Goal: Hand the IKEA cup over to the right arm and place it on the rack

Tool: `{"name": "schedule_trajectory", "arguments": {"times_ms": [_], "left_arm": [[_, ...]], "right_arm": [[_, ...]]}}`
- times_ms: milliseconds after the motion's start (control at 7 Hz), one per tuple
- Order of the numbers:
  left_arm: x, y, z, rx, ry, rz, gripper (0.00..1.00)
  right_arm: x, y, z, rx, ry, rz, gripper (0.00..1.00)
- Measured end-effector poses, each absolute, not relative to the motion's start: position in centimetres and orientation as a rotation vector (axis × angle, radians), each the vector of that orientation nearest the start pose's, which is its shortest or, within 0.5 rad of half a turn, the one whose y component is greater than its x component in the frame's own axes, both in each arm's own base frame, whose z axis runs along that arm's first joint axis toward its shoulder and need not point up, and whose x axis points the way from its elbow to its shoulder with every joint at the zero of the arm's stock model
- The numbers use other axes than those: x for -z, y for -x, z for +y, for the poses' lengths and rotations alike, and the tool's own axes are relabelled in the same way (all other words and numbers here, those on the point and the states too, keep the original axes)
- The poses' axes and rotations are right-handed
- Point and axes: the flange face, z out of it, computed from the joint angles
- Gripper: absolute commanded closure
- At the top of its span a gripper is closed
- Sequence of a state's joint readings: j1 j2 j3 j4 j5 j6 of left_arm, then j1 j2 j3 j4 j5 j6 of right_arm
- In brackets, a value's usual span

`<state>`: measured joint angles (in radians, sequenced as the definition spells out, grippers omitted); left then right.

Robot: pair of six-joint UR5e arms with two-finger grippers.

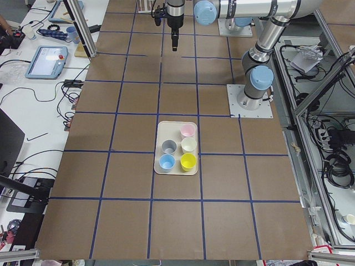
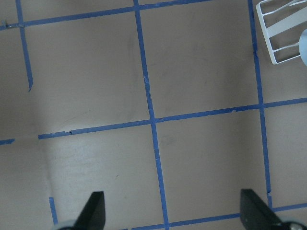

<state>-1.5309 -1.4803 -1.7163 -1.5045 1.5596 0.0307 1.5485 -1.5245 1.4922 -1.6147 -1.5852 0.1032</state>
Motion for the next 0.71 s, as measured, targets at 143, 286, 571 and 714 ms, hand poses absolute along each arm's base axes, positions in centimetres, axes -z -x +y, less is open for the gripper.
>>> {"name": "schedule_trajectory", "arguments": {"times_ms": [143, 286, 571, 714], "left_arm": [[-46.57, 11.62, -45.91, 0.019, 0.014, 3.152, 0.00], [-46.57, 11.62, -45.91, 0.020, 0.013, 3.152, 0.00], [-46.60, 11.63, -45.92, 0.021, 0.014, 3.153, 0.00], [-46.60, 11.63, -45.92, 0.021, 0.013, 3.153, 0.00]], "right_arm": [[-50.84, -12.07, -52.09, 0.120, -0.196, 3.143, 0.00], [-50.81, -12.07, -52.07, 0.118, -0.189, 3.144, 0.00], [-50.69, -12.05, -52.26, 0.118, -0.177, 3.148, 0.00], [-50.62, -12.04, -52.38, 0.119, -0.176, 3.149, 0.00]]}}
